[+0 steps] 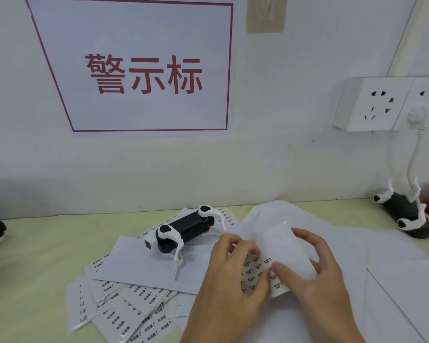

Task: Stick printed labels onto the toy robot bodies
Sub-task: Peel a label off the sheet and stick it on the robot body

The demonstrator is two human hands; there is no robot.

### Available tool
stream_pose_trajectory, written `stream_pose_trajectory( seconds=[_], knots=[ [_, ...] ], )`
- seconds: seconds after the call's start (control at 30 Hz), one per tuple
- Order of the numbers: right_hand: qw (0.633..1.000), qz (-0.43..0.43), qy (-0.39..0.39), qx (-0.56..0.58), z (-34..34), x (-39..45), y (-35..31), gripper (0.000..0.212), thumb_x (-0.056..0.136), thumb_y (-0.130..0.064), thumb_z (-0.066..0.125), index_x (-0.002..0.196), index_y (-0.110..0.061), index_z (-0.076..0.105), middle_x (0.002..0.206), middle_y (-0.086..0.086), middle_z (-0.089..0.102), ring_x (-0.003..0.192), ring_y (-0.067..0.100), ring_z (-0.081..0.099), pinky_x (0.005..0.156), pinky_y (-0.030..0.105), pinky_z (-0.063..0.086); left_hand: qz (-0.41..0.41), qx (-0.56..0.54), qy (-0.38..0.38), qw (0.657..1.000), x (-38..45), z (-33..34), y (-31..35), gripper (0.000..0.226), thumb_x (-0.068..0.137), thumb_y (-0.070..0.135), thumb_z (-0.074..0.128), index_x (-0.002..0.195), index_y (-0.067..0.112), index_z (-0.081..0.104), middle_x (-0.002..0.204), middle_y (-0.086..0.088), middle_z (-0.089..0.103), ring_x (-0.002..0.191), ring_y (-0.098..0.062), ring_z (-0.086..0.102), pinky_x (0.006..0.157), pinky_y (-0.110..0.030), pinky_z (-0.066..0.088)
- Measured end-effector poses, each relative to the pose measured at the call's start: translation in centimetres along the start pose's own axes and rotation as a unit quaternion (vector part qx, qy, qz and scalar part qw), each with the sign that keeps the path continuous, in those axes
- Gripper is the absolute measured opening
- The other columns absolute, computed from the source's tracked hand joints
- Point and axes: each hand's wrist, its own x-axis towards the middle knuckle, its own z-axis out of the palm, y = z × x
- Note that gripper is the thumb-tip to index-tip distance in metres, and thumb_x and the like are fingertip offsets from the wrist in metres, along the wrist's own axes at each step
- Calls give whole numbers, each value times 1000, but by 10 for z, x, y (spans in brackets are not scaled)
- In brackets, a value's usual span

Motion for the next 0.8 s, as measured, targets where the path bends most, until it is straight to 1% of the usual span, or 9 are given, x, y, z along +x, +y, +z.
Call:
stream_pose_trajectory(
  seconds=[0.03,0.17,0.27,0.33,0.43,0.53,0.67,0.7,0.8],
  knots=[
    [1000,2,2,8,-1,0,0,59,75,-1,81,105,-47,61,74,-8,75,62,8,69,52,12,47,1,0,2,1000,0,0,1,24,84,50,57,102,34,59,109,22,42,108,-7,52,83,-12,43],
    [999,15,0,32,-2,2,-1,55,69,-4,87,96,-47,66,75,9,76,65,27,72,71,43,56,2,-4,27,1000,1,-2,3,23,82,50,55,94,32,62,108,23,43,106,-8,53,80,-10,41],
    [999,24,4,32,-3,3,0,51,72,-2,81,95,-45,67,76,12,76,67,33,72,77,50,57,10,-8,51,999,2,-2,5,14,82,46,61,87,32,63,107,21,44,107,-8,51,80,-9,42],
    [999,28,5,31,-2,3,0,50,72,-3,81,94,-45,66,77,12,76,68,33,73,78,52,57,20,1,68,997,3,-1,6,7,82,36,67,83,29,66,101,18,46,102,-5,51,82,-9,40],
    [999,25,11,23,-1,1,-1,49,73,-4,82,90,-47,64,74,9,76,64,27,72,72,46,55,31,20,72,997,5,1,6,4,80,22,70,81,20,73,88,14,56,89,-1,53,77,-12,42],
    [999,23,19,22,0,-1,-3,50,73,-4,82,84,-48,62,68,6,75,56,18,69,61,34,51,23,22,67,997,5,5,10,8,80,21,68,80,17,75,79,12,65,78,-1,58,72,-20,48],
    [1000,9,28,-3,2,-4,-3,43,73,-4,82,84,-39,61,57,1,70,41,5,57,44,13,43,-50,-25,76,996,3,13,17,7,82,23,70,81,20,77,75,12,68,71,-4,62,67,-19,51],
    [999,6,29,-14,3,-5,-3,40,73,-4,82,87,-34,61,56,1,70,40,4,55,43,11,41,-72,-40,78,994,3,14,17,5,83,19,73,80,21,77,74,12,69,71,-3,64,66,-17,51],
    [999,-8,29,-44,7,-6,-3,37,73,-3,82,88,-29,60,53,0,69,38,5,51,42,11,39,-127,-84,80,985,2,13,16,17,83,8,76,75,22,78,70,14,70,68,-3,66,64,-16,52]
  ],
)
